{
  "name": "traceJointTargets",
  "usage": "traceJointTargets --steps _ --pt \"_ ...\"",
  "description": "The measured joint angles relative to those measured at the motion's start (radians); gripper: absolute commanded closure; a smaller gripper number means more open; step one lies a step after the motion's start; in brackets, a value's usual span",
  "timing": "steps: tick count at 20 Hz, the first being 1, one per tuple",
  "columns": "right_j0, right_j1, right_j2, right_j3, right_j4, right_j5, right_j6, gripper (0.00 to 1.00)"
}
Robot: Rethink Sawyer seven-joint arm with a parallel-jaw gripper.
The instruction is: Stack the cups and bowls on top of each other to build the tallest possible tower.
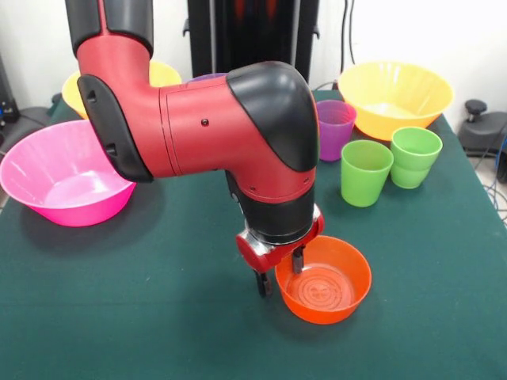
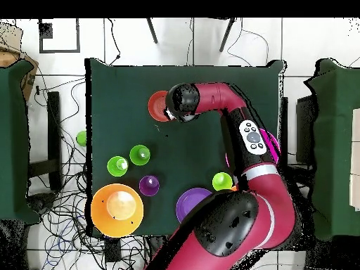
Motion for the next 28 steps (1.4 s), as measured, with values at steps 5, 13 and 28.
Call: traceJointTargets --steps 5,13,28 --pt "0.001 -0.001 -0.001 0.0 0.0 0.0 0.0 0.0" --pt "0.001 -0.014 -0.021 0.015 -0.003 0.0 0.0 0.0" --pt "-0.008 -0.115 -0.06 0.122 0.004 -0.126 0.0 1.0"
